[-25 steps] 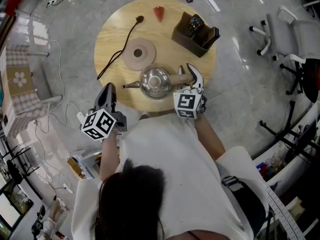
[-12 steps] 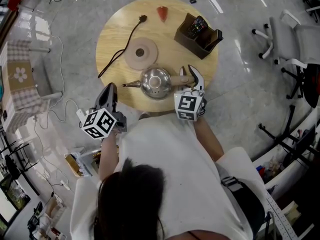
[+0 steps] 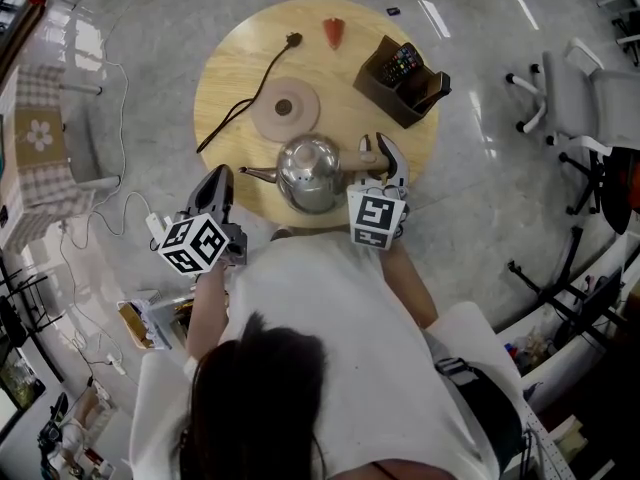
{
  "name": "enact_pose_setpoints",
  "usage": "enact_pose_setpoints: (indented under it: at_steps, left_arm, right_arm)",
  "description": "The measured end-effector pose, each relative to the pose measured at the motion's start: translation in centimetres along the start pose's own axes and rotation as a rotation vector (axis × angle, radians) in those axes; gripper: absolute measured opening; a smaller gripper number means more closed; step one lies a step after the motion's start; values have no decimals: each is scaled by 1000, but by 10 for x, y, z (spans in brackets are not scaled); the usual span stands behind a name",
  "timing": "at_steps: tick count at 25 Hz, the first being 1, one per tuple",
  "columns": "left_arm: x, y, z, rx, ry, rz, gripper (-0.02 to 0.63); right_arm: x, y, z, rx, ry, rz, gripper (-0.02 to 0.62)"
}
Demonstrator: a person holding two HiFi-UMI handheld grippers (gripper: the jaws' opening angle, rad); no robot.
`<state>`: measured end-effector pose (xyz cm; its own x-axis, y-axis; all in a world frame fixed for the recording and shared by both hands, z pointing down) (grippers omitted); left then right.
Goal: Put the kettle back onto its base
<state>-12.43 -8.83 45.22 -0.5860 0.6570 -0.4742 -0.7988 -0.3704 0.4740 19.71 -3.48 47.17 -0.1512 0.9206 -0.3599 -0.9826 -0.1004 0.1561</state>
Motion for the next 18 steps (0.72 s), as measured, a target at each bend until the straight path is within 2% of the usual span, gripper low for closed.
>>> enact_pose_setpoints:
  at_steps: [7,18]
  left_arm:
    - [1,5,2,16,-3,3,28]
    - [12,13,7,59,-30,-20,28]
  right_arm:
    - [-3,-4,-18,-46,-32,28,87]
    - [-27,-7,-50,-46,-99,36,87]
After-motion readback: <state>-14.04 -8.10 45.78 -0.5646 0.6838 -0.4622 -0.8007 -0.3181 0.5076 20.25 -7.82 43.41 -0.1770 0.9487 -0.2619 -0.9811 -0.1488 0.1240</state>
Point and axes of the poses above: the fingertips, and each gripper's own axes: x backward along the fingers, y to its left, z out of its underside, the point moved 10 cm from there along x, backward along the fingers, and after that the axes turned 3 degrees about z, right-handed, at the moved point
